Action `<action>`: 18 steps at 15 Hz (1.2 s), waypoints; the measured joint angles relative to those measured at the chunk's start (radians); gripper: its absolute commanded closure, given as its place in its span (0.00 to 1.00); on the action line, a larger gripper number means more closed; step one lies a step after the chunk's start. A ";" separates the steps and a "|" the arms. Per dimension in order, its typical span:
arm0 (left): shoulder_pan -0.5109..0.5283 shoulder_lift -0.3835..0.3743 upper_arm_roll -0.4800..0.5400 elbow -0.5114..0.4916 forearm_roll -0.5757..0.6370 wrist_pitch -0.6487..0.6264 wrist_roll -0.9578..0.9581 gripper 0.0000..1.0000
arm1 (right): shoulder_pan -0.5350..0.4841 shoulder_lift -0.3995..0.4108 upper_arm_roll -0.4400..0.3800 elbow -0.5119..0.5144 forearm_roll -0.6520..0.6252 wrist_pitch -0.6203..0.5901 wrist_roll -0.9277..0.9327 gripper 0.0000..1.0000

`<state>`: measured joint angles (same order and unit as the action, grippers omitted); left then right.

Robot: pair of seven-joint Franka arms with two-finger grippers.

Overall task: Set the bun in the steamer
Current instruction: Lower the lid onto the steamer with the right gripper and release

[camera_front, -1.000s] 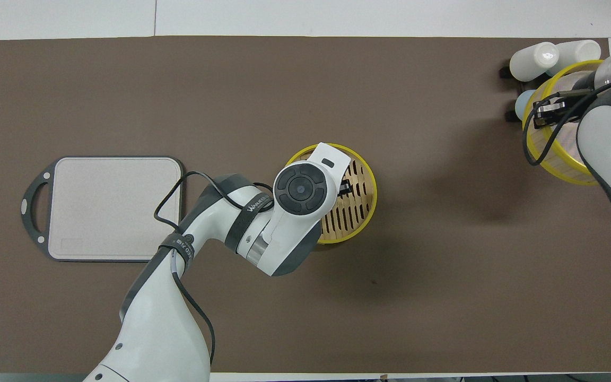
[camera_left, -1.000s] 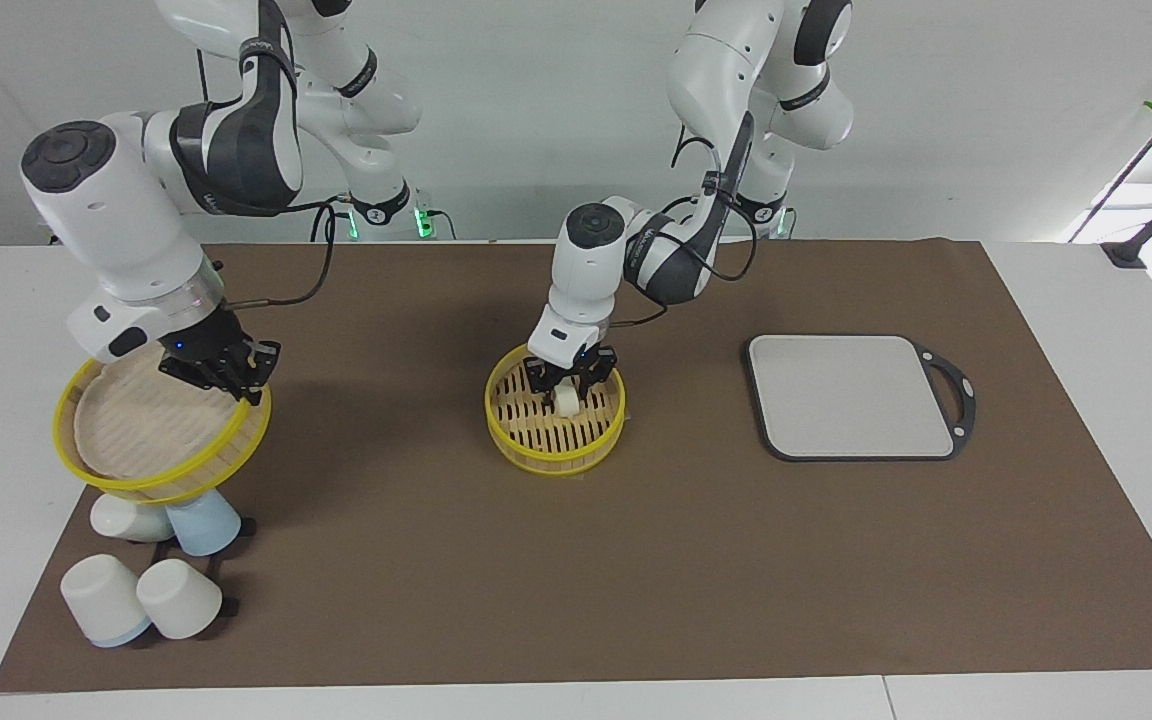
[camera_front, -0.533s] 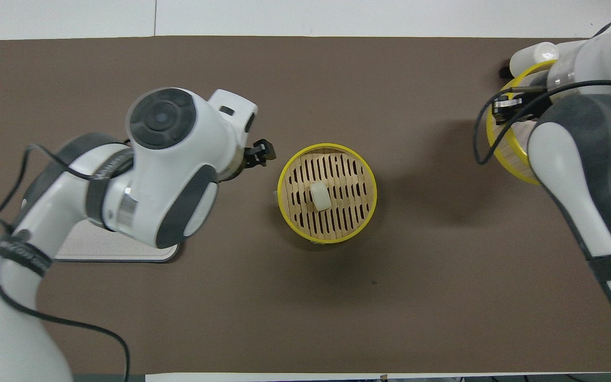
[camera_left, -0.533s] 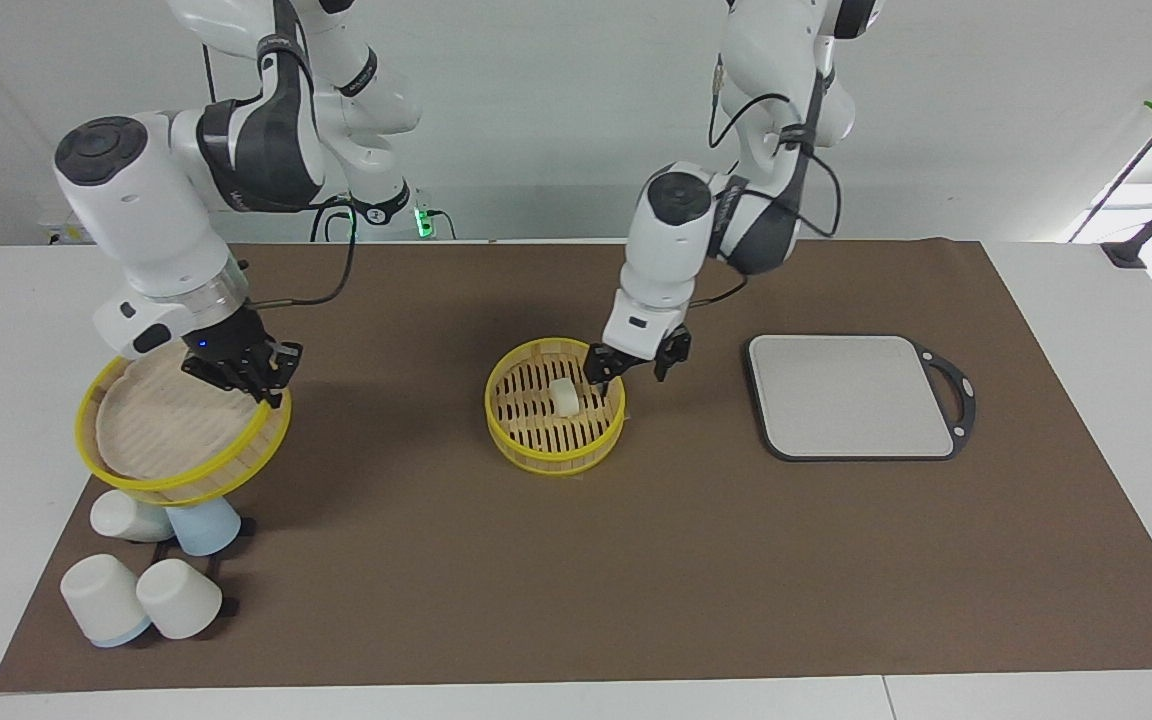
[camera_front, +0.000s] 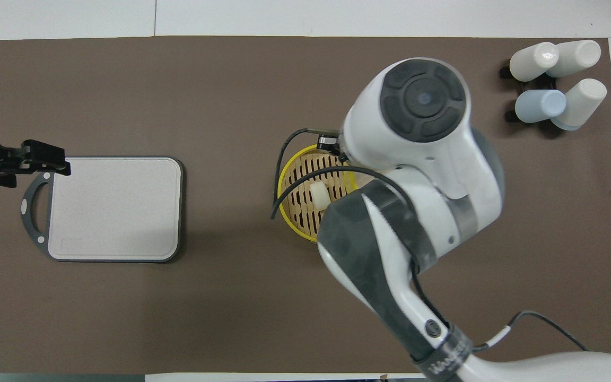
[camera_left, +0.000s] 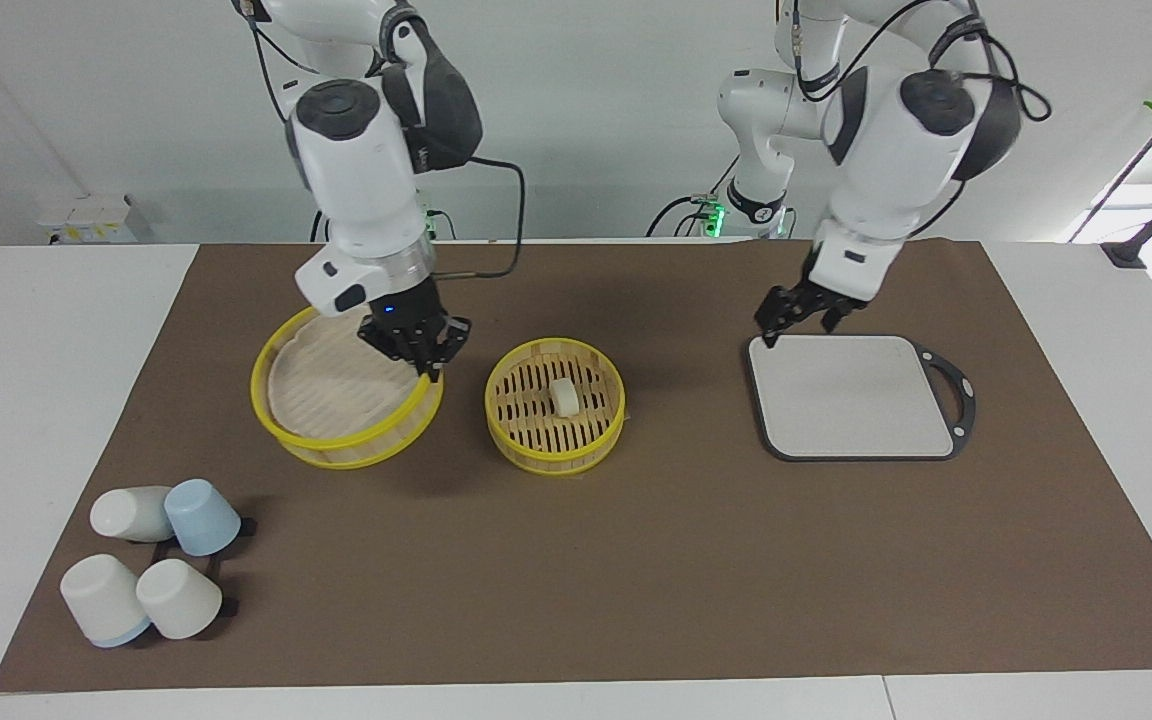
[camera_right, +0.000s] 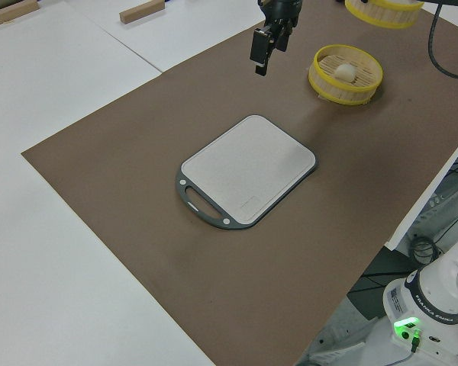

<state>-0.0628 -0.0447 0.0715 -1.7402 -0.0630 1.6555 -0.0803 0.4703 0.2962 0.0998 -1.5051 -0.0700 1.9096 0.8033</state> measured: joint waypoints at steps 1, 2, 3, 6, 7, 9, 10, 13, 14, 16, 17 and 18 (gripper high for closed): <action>0.007 -0.010 0.000 0.001 0.000 -0.022 0.018 0.00 | 0.036 0.020 0.000 0.004 -0.007 0.019 0.046 1.00; 0.007 -0.020 -0.004 0.002 0.000 -0.041 0.022 0.00 | 0.068 0.038 -0.001 0.007 -0.012 0.037 0.089 1.00; 0.006 -0.031 -0.011 0.002 0.000 -0.060 0.022 0.00 | 0.097 0.058 -0.002 0.011 -0.018 0.047 0.131 1.00; 0.005 -0.060 -0.022 0.003 0.000 -0.095 0.029 0.00 | 0.153 0.124 -0.004 0.040 -0.068 0.083 0.205 1.00; 0.005 -0.066 -0.022 0.003 0.000 -0.100 0.043 0.00 | 0.157 0.141 -0.004 0.046 -0.076 0.106 0.210 1.00; 0.005 -0.072 -0.022 0.003 0.005 -0.101 0.065 0.00 | 0.152 0.158 -0.007 0.048 -0.078 0.140 0.210 1.00; 0.003 -0.072 -0.023 0.003 0.016 -0.101 0.070 0.00 | 0.151 0.161 -0.009 0.048 -0.078 0.144 0.210 1.00; -0.006 -0.072 -0.025 0.003 0.043 -0.097 0.079 0.00 | 0.155 0.165 -0.009 0.044 -0.078 0.161 0.210 1.00; -0.014 -0.071 -0.024 0.004 0.056 -0.094 0.081 0.00 | 0.155 0.168 -0.008 0.038 -0.078 0.175 0.210 1.00; -0.038 -0.063 -0.014 0.007 0.081 -0.090 0.081 0.00 | 0.156 0.175 -0.008 0.029 -0.078 0.200 0.210 1.00; -0.050 -0.057 -0.001 0.011 0.083 -0.089 0.081 0.00 | 0.156 0.177 -0.007 0.025 -0.078 0.211 0.210 1.00; -0.060 -0.051 0.012 0.016 0.084 -0.087 0.082 0.00 | 0.156 0.179 -0.008 0.020 -0.078 0.218 0.210 1.00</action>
<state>-0.1233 -0.0956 0.0837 -1.7242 0.0209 1.5682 0.0019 0.6260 0.4750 0.0922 -1.4848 -0.1476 2.1271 1.0135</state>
